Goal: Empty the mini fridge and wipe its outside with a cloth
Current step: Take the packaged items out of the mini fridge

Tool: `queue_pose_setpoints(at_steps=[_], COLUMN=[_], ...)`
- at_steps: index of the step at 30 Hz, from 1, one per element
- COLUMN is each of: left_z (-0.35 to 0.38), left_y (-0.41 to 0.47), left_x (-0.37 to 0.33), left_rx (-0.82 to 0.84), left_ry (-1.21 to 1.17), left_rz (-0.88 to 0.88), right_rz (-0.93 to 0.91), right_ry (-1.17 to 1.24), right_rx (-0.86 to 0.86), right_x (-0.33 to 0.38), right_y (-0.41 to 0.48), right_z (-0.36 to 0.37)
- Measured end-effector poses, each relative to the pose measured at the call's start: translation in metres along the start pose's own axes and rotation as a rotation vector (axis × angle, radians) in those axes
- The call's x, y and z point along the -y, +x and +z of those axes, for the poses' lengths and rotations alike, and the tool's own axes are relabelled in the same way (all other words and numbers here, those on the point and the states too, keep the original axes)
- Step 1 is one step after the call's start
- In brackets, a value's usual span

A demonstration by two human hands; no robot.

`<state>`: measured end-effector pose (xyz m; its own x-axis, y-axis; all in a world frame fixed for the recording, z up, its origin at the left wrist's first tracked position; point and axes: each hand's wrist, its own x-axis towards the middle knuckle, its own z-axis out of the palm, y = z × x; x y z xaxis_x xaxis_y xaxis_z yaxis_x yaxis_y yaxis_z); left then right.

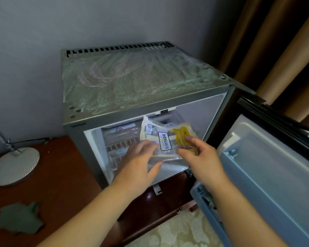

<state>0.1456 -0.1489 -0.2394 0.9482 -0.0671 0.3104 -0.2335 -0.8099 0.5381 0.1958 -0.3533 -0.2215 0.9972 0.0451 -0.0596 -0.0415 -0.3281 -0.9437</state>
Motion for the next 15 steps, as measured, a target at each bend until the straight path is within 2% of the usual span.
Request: queue_pose_setpoints(at_steps=[6,15], left_z=[-0.006,-0.005], left_y=[-0.08,-0.238], left_x=[-0.038,-0.067], left_rx=[-0.048,-0.03], left_ry=[0.04,0.067], left_rz=[-0.006,-0.345], right_rz=[-0.028,0.009], right_ry=[-0.087,-0.145], right_rx=[0.122,0.454], right_x=[-0.016,-0.063], right_y=[-0.063,-0.157], right_z=[-0.019,0.012])
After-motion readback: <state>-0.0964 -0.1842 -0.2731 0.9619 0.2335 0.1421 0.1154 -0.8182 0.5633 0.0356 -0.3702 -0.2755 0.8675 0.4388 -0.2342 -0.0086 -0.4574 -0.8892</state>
